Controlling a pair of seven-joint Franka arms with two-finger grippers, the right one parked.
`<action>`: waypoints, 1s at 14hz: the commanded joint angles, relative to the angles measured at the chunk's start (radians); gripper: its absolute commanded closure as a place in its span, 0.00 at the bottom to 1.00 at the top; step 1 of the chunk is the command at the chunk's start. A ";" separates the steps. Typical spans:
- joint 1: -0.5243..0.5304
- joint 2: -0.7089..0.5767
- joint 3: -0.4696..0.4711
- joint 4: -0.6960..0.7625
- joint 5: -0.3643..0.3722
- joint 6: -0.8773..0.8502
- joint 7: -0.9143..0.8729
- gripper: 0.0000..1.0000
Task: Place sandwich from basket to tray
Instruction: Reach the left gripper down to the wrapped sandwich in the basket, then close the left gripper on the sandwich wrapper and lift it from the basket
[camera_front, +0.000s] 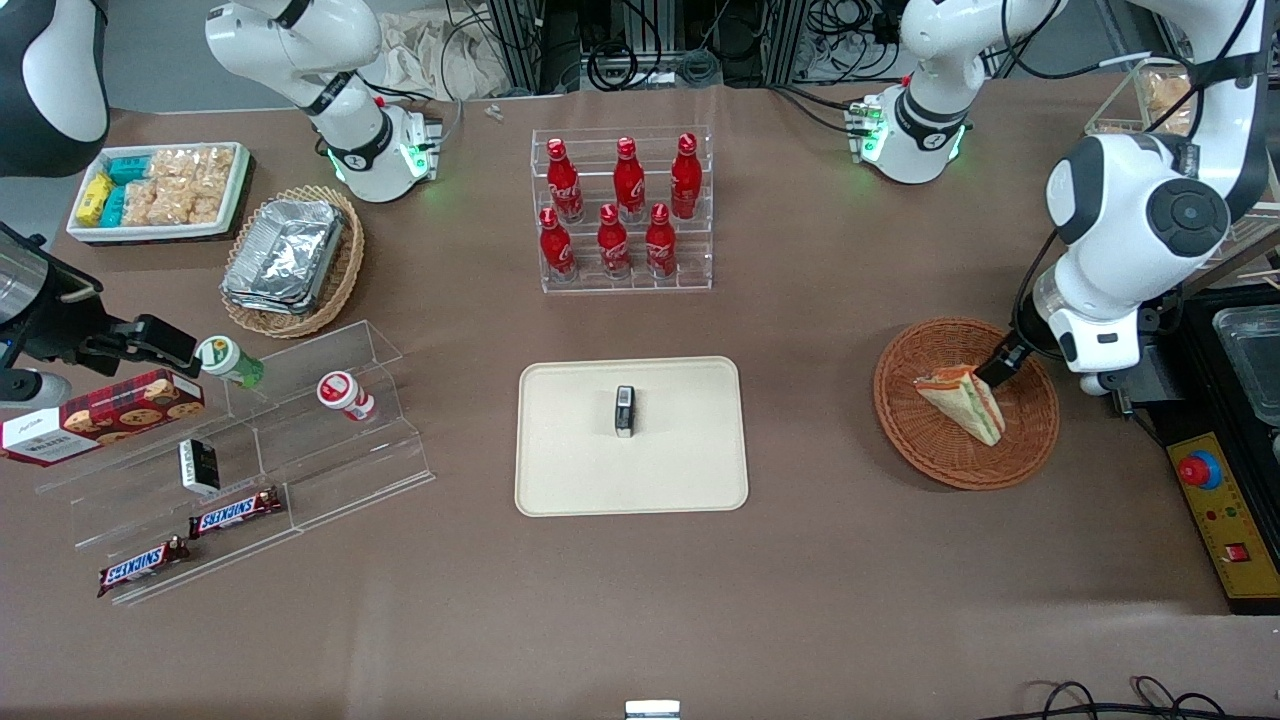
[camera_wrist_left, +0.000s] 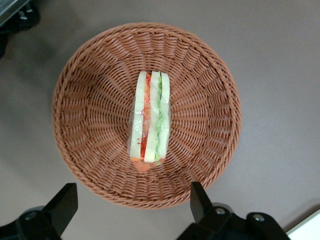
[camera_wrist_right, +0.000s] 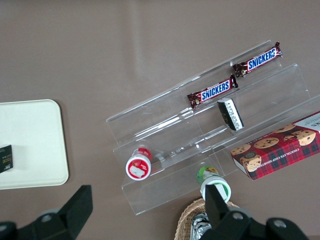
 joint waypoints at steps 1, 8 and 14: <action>0.006 0.008 -0.003 -0.070 -0.007 0.118 -0.016 0.01; 0.006 0.104 0.053 -0.095 -0.008 0.251 -0.021 0.01; 0.006 0.188 0.061 -0.103 -0.008 0.330 -0.046 0.01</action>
